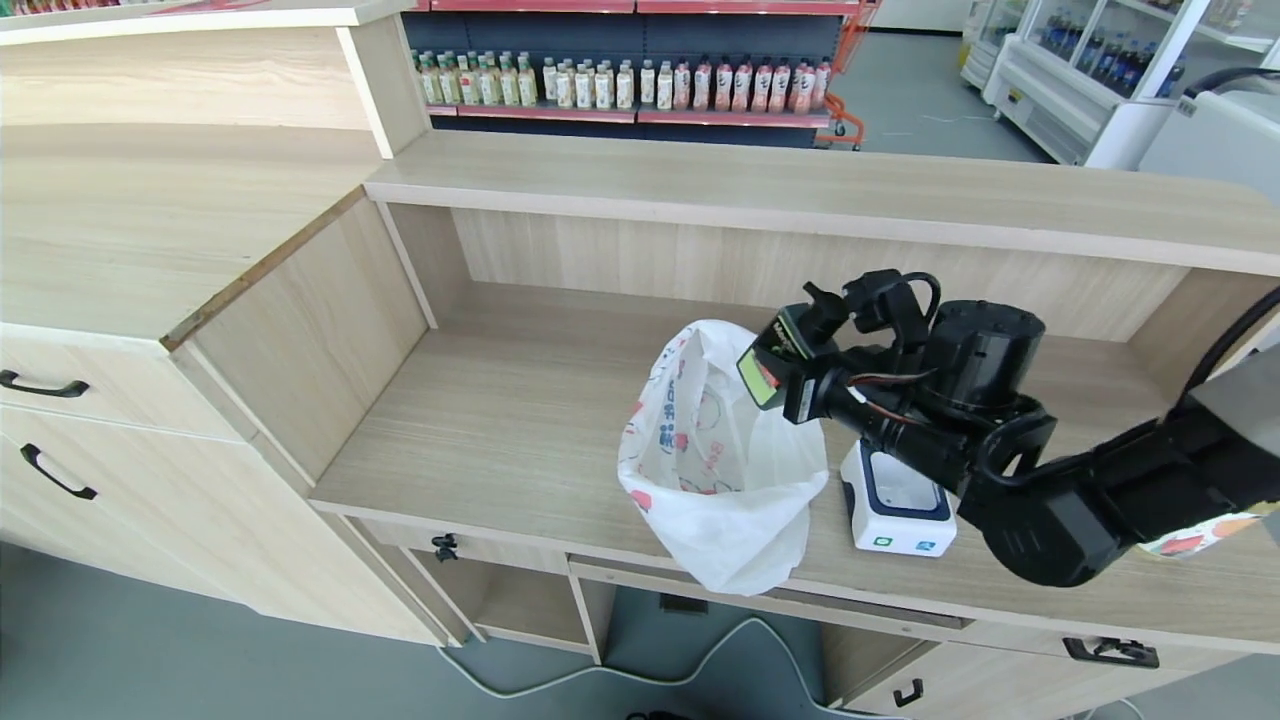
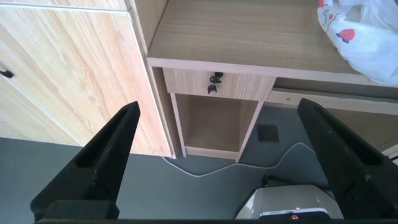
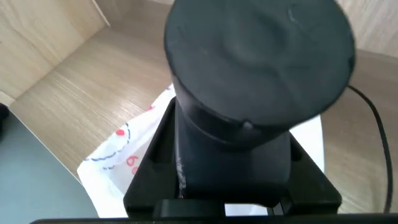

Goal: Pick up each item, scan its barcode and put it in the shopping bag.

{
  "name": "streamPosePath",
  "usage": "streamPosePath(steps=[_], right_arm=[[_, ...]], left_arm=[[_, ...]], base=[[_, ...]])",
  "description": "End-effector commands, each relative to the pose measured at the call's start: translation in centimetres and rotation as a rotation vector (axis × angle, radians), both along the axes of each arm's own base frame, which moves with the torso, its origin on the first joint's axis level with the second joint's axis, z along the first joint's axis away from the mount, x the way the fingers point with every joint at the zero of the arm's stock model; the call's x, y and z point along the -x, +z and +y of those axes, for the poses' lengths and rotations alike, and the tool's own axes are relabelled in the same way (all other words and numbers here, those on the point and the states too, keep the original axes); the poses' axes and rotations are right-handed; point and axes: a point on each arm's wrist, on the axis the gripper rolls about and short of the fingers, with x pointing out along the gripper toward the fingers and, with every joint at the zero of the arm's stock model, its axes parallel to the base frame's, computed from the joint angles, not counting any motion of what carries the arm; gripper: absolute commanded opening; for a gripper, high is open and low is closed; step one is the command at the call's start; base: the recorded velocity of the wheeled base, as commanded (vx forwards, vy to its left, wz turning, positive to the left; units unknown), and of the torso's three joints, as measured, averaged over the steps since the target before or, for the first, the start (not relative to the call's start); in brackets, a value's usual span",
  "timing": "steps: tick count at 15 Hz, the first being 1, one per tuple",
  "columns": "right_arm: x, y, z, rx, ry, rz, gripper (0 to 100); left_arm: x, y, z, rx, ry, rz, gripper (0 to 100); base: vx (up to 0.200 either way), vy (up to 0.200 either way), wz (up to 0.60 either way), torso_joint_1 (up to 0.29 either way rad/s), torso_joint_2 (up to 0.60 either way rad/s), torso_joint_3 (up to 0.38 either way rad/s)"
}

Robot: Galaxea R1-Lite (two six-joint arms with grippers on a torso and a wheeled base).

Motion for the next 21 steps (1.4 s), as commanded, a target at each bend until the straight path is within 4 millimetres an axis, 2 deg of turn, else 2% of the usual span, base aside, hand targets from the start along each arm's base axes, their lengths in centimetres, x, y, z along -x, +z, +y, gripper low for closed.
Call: streamPosePath(steps=[1,5,11,16,21], right_arm=[[-0.7,-3.7,0.9,0.031,0.013,0.057,0],[-0.8,-6.4,1.0,0.039,0.019,0.073,0],[-2.0,-10.1,2.8,0.096,0.047,0.075,0],[-3.9,-11.4,3.4,0.164,0.04,0.061,0],[-4.2,-12.4,4.2,0.205,0.057,0.071,0]], left_arm=[[0.0,0.0,0.0,0.001,0.0,0.001,100],[0.0,0.0,0.0,0.001,0.0,0.001,100],[0.0,0.0,0.0,0.001,0.0,0.001,100],[0.0,0.0,0.0,0.001,0.0,0.001,100],[0.0,0.0,0.0,0.001,0.0,0.001,100]], base=[[0.0,0.0,0.0,0.0,0.0,0.0],[0.0,0.0,0.0,0.0,0.0,0.0],[0.0,0.0,0.0,0.0,0.0,0.0],[0.0,0.0,0.0,0.0,0.0,0.0],[0.0,0.0,0.0,0.0,0.0,0.0]])
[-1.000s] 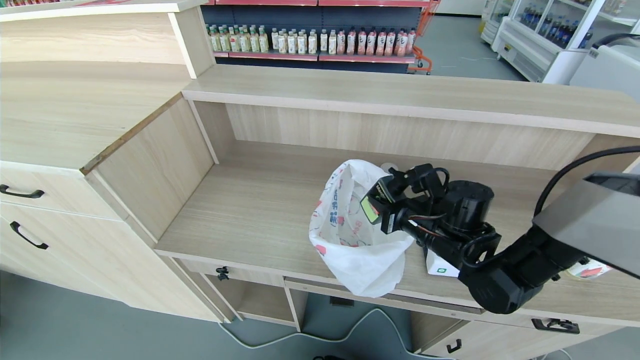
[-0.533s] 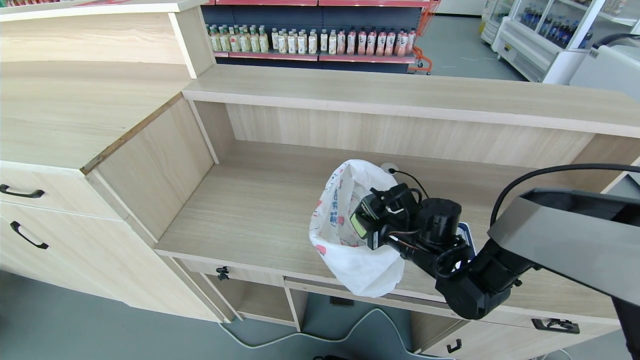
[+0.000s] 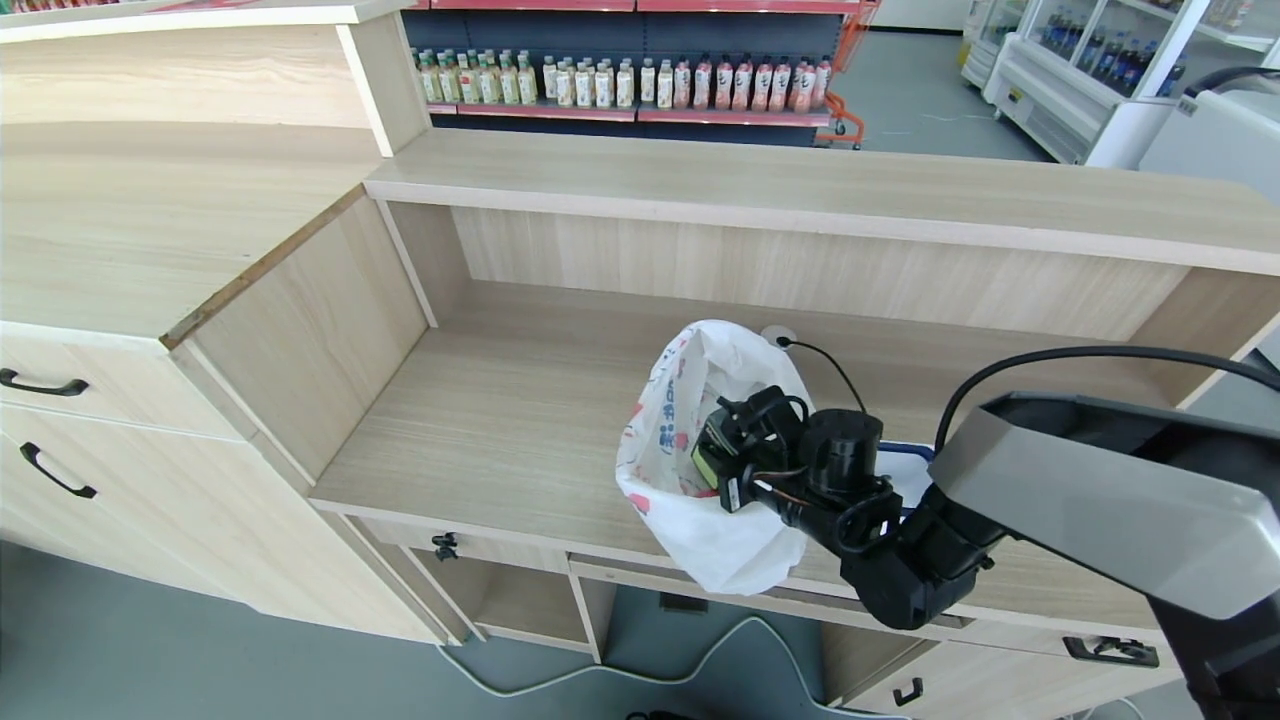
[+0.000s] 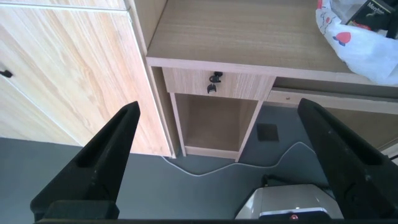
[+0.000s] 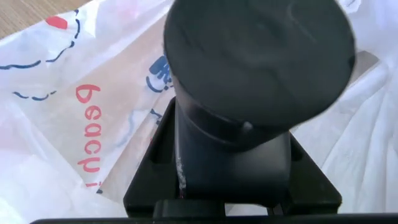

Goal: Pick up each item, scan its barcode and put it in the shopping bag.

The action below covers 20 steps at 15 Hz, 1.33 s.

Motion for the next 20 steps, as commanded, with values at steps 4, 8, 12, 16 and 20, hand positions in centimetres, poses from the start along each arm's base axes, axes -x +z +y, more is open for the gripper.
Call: streamPosePath(steps=[4,8,12,16,20], right_arm=[[0.3,-0.4,0.0,0.013,0.002,0.021,0],[0.5,-0.6,-0.1,0.017,0.0,0.029,100],[1.0,1.4,-0.3,-0.01,0.007,0.002,100],[3.4,6.6,-1.7,-0.09,0.019,-0.05,100],[10.0,10.8,-5.5,-0.112,-0.012,-0.058,100]], left_arm=[[0.0,0.0,0.0,0.0,0.0,0.002,100],[0.0,0.0,0.0,0.0,0.0,0.002,100],[0.0,0.0,0.0,0.0,0.0,0.002,100],[0.0,0.0,0.0,0.0,0.0,0.002,100],[0.0,0.0,0.0,0.0,0.0,0.002,100]], base=[[0.0,0.0,0.0,0.0,0.0,0.0],[0.0,0.0,0.0,0.0,0.0,0.0],[0.0,0.0,0.0,0.0,0.0,0.0],[0.0,0.0,0.0,0.0,0.0,0.0],[0.0,0.0,0.0,0.0,0.0,0.0]])
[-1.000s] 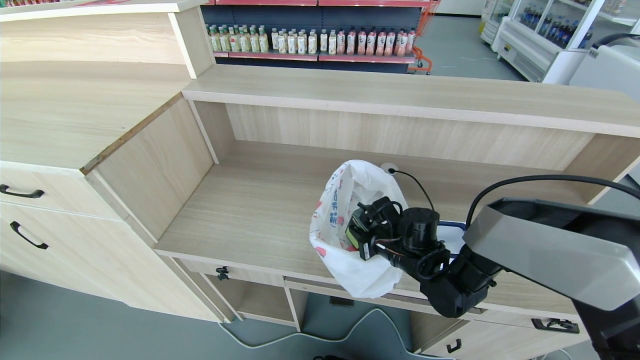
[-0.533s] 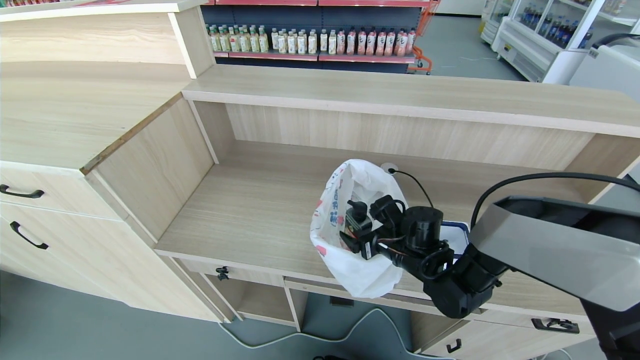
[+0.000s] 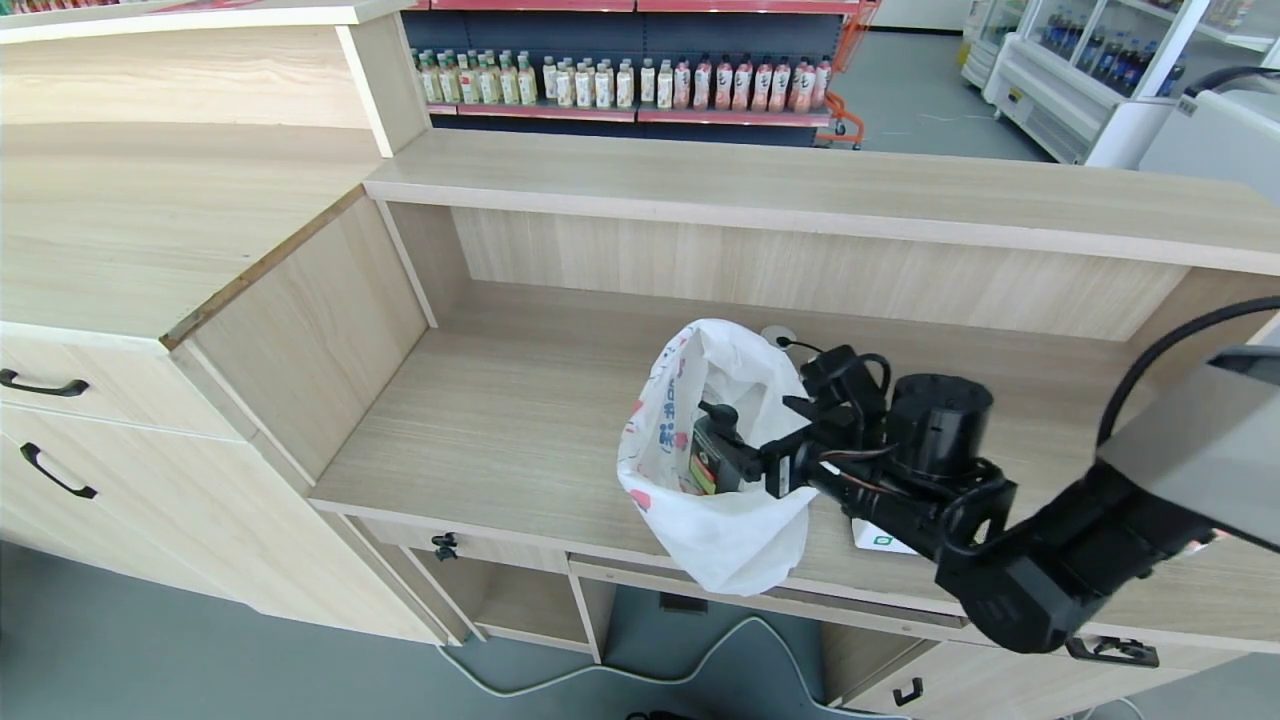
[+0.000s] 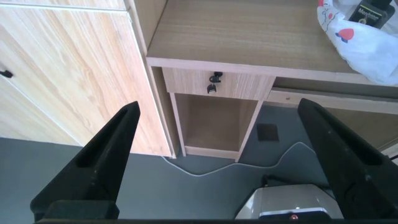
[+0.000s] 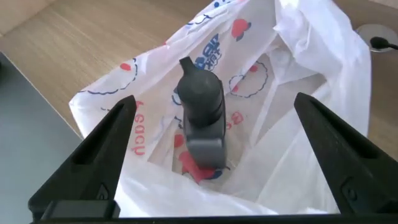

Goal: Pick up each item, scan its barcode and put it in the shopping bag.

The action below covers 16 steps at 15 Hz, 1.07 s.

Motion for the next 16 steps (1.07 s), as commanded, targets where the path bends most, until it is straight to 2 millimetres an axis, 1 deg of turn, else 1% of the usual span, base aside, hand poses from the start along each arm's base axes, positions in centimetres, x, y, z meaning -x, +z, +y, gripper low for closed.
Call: streamPosePath(steps=[1,2,3,4,6,7,8,11,13,16], right_arm=[[5.4,5.1,-3.3,-0.082,-0.075,-0.077,100],[6.1,6.1,-4.2,-0.099,-0.139,-0.09,100],[7.7,7.4,-6.8,-0.102,-0.272,-0.094,100],[8.8,8.1,-8.8,-0.091,-0.342,-0.078,100],[10.7,7.7,-12.5,-0.051,-0.476,-0.011,100],[11.2,7.3,-13.2,-0.047,-0.502,0.005,100],[12.7,6.3,-14.5,-0.046,-0.554,0.033,100],[15.0,6.2,-15.1,-0.054,-0.569,0.015,100],[15.5,6.3,-15.2,-0.054,-0.57,0.001,100],[16.4,6.3,-15.5,-0.046,-0.584,0.017,100]], left_arm=[[0.0,0.0,0.0,0.0,0.0,0.001,100],[0.0,0.0,0.0,0.0,0.0,0.001,100],[0.0,0.0,0.0,0.0,0.0,0.001,100],[0.0,0.0,0.0,0.0,0.0,0.001,100],[0.0,0.0,0.0,0.0,0.0,0.001,100],[0.0,0.0,0.0,0.0,0.0,0.001,100],[0.0,0.0,0.0,0.0,0.0,0.001,100],[0.0,0.0,0.0,0.0,0.0,0.001,100],[0.0,0.0,0.0,0.001,0.0,0.002,100],[0.0,0.0,0.0,0.0,0.0,0.001,100]], base=[[0.0,0.0,0.0,0.0,0.0,0.0],[0.0,0.0,0.0,0.0,0.0,0.0],[0.0,0.0,0.0,0.0,0.0,0.0],[0.0,0.0,0.0,0.0,0.0,0.0],[0.0,0.0,0.0,0.0,0.0,0.0],[0.0,0.0,0.0,0.0,0.0,0.0],[0.0,0.0,0.0,0.0,0.0,0.0],[0.0,0.0,0.0,0.0,0.0,0.0],[0.0,0.0,0.0,0.0,0.0,0.0],[0.0,-0.2,0.0,0.006,0.0,0.001]])
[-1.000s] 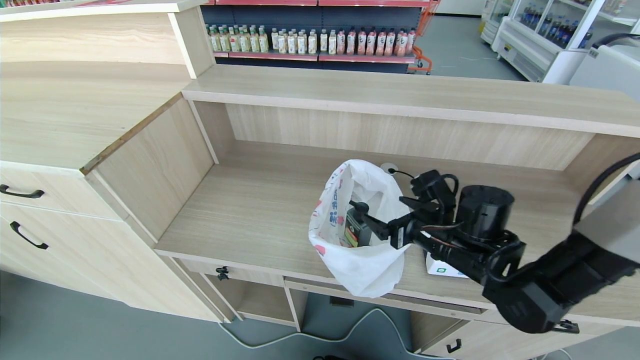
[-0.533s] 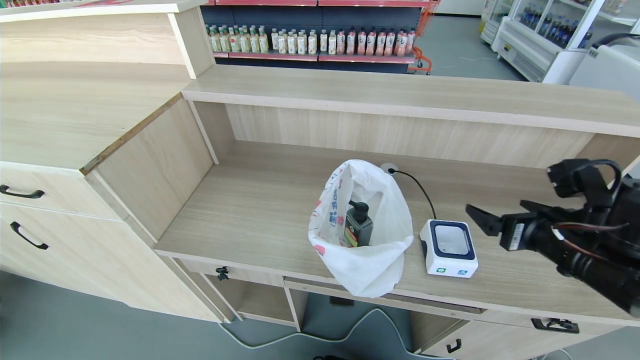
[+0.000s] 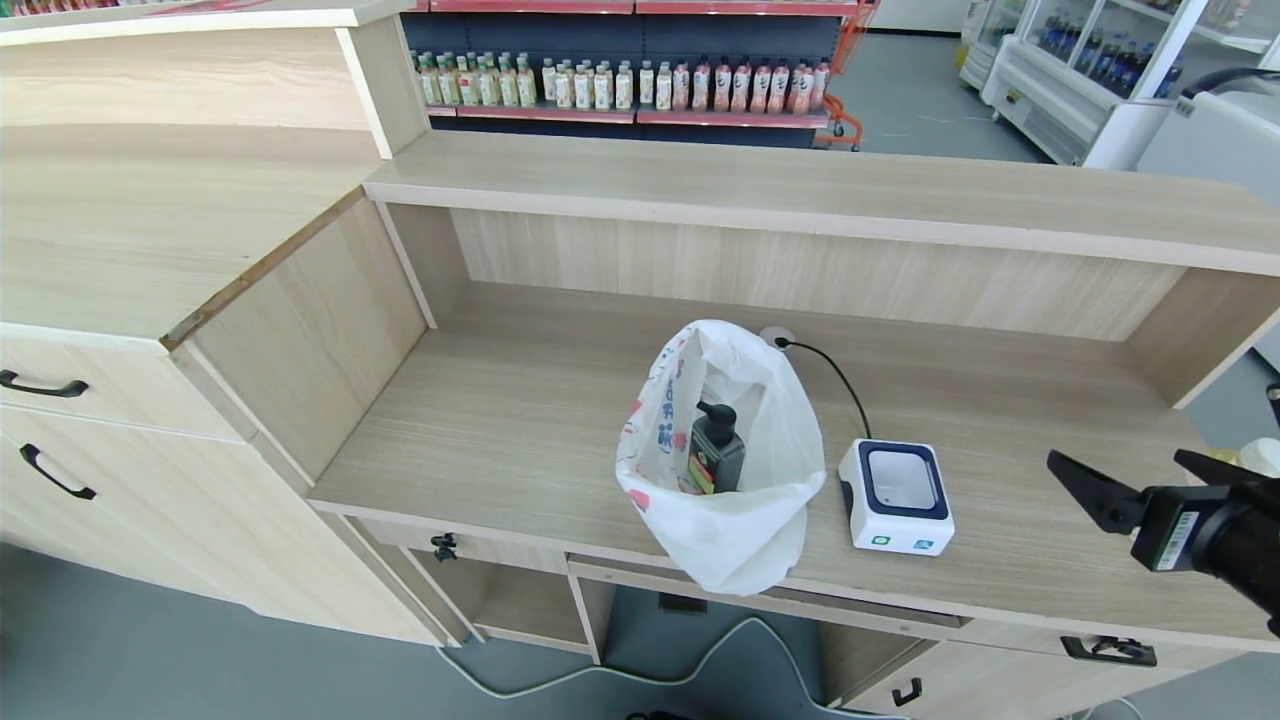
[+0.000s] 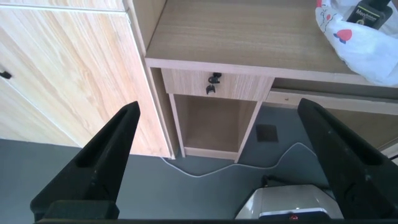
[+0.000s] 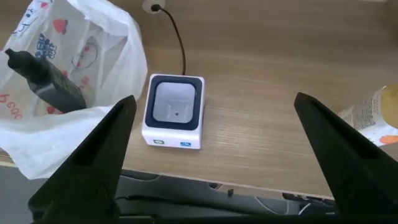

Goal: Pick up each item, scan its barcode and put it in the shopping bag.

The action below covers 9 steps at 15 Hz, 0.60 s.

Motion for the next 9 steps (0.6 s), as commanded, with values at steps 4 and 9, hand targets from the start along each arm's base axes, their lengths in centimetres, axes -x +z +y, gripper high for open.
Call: streamPosePath(steps=[4,9], right_arm=[[1.5,-0.2,-1.7,0.003,-0.105,0.009,100],[1.6,-0.3,-2.8,-0.001,-0.178,0.017,100]], left_arm=[[0.0,0.0,0.0,-0.003,-0.001,0.001,100],[0.0,0.0,0.0,0.001,0.001,0.002,100]], base=[[0.0,-0.2,0.0,0.002,0.0,0.004],[0.0,-0.2,0.0,0.002,0.0,0.003]])
